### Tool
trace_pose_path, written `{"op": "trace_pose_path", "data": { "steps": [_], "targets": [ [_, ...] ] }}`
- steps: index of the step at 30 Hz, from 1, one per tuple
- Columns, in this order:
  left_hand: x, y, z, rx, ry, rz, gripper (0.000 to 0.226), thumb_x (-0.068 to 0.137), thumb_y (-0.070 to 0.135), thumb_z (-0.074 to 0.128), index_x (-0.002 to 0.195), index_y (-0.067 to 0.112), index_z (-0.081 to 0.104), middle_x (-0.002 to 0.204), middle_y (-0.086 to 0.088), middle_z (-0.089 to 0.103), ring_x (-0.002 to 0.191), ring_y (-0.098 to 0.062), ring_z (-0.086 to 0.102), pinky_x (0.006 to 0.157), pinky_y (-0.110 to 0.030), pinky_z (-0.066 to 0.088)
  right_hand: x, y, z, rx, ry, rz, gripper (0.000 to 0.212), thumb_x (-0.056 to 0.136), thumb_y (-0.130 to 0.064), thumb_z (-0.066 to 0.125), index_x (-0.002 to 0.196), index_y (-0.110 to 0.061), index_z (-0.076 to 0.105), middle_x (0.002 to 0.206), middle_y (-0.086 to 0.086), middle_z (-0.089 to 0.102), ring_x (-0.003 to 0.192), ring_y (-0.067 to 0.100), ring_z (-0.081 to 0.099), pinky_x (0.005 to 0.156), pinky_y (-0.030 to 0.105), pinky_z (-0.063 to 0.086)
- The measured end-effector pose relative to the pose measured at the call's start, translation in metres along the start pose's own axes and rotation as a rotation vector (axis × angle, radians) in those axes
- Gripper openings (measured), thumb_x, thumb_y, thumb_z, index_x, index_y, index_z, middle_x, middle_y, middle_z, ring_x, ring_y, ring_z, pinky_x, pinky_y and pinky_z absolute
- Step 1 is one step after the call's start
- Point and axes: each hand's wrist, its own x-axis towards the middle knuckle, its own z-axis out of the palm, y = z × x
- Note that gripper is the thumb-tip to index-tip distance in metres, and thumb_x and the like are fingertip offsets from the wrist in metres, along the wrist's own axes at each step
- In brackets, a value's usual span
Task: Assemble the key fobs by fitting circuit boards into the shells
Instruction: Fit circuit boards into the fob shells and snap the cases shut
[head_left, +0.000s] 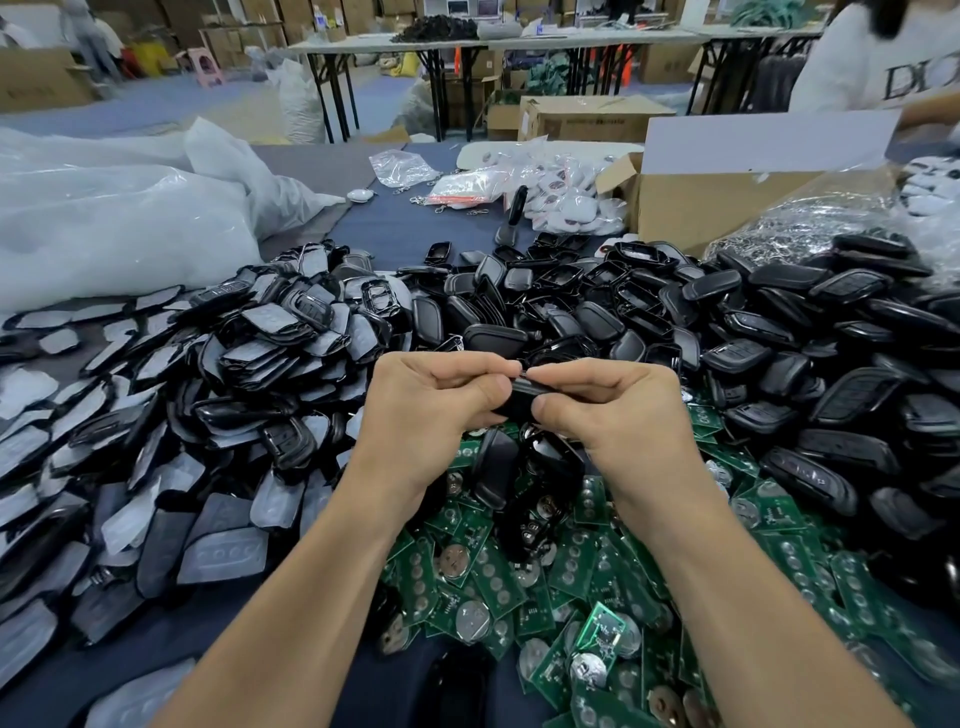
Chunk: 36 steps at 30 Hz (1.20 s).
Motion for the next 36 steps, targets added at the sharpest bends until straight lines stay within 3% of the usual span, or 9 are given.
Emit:
{"op": "trace_pose_path", "data": {
  "steps": [4,8,12,19,21,24,30,32,36],
  "targets": [
    [0.0,-0.002,0.0,0.048,-0.009,0.056,0.031,0.089,-0.004,0.075,0.087,0.025,0.085,0.088,-0.003,0.082,0.086,-0.021,0.08,0.074,-0.026,0.062,0.0,-0.001,-0.001,0.006,-0.046,0.068,0.034,0.08,0.008,0.078,0.086,-0.025,0.084,0.087,0.006,0.081,0.09,0.039,0.075,0.089,0.063,0.058],
    [0.0,-0.006,0.003,0.053,0.022,0.021,0.025,0.088,0.006,0.079,0.093,0.031,0.085,0.089,-0.001,0.082,0.086,-0.016,0.079,0.079,-0.028,0.063,-0.003,-0.003,0.001,-0.029,0.013,0.015,0.035,0.078,0.002,0.081,0.088,-0.031,0.084,0.085,-0.002,0.081,0.083,0.021,0.079,0.086,0.054,0.063],
    [-0.001,-0.007,0.004,0.075,-0.004,0.027,0.034,0.091,0.006,0.077,0.085,0.039,0.084,0.086,0.001,0.082,0.084,-0.014,0.078,0.08,-0.028,0.064,-0.004,-0.003,0.001,-0.042,0.048,0.024,0.035,0.076,0.0,0.084,0.088,-0.033,0.084,0.084,-0.004,0.081,0.082,0.022,0.079,0.085,0.053,0.063],
    [0.0,-0.009,0.003,0.108,0.027,0.089,0.031,0.089,0.012,0.078,0.087,0.042,0.084,0.085,-0.002,0.081,0.088,-0.032,0.078,0.086,-0.045,0.065,-0.006,-0.008,0.0,-0.026,0.04,0.029,0.035,0.077,0.004,0.082,0.087,-0.029,0.084,0.083,-0.002,0.081,0.08,0.022,0.079,0.083,0.051,0.064],
    [0.001,-0.008,0.004,0.138,0.043,0.09,0.036,0.089,0.01,0.079,0.085,0.045,0.083,0.083,0.0,0.081,0.087,-0.031,0.077,0.085,-0.046,0.065,-0.006,-0.009,0.001,-0.118,0.024,0.004,0.03,0.079,-0.002,0.081,0.088,-0.029,0.084,0.083,-0.008,0.081,0.081,0.013,0.078,0.082,0.041,0.064],
    [0.0,-0.008,0.006,0.201,0.09,0.125,0.033,0.086,0.008,0.081,0.085,0.041,0.083,0.084,0.01,0.081,0.084,-0.012,0.078,0.081,-0.03,0.063,-0.007,-0.012,0.001,-0.352,0.021,-0.068,0.027,0.081,-0.01,0.08,0.086,-0.036,0.081,0.079,-0.022,0.077,0.078,-0.004,0.074,0.071,0.016,0.057],
    [-0.004,-0.002,0.012,-0.085,-0.009,-0.061,0.019,0.1,0.015,0.067,0.097,0.023,0.085,0.1,-0.008,0.082,0.098,-0.028,0.078,0.091,-0.042,0.063,-0.009,-0.014,0.011,0.271,-0.017,0.205,0.015,0.088,0.003,0.075,0.093,-0.01,0.08,0.079,0.01,0.078,0.059,0.011,0.068,0.051,0.019,0.052],
    [-0.005,0.0,0.015,-0.096,-0.004,-0.098,0.022,0.102,0.021,0.064,0.098,0.017,0.084,0.1,-0.012,0.081,0.096,-0.032,0.078,0.088,-0.043,0.064,-0.01,-0.015,0.012,0.296,-0.072,0.234,0.015,0.089,0.005,0.073,0.093,-0.009,0.08,0.084,0.014,0.079,0.064,0.016,0.071,0.055,0.02,0.056],
    [-0.008,0.006,0.02,-0.138,0.05,-0.152,0.032,0.087,0.045,0.068,0.086,0.018,0.085,0.089,-0.012,0.081,0.076,-0.021,0.076,0.062,-0.033,0.063,-0.012,-0.014,0.015,0.228,-0.145,0.212,0.011,0.09,0.003,0.074,0.094,-0.006,0.079,0.083,0.016,0.078,0.069,0.024,0.071,0.072,0.035,0.065]
  ]
}}
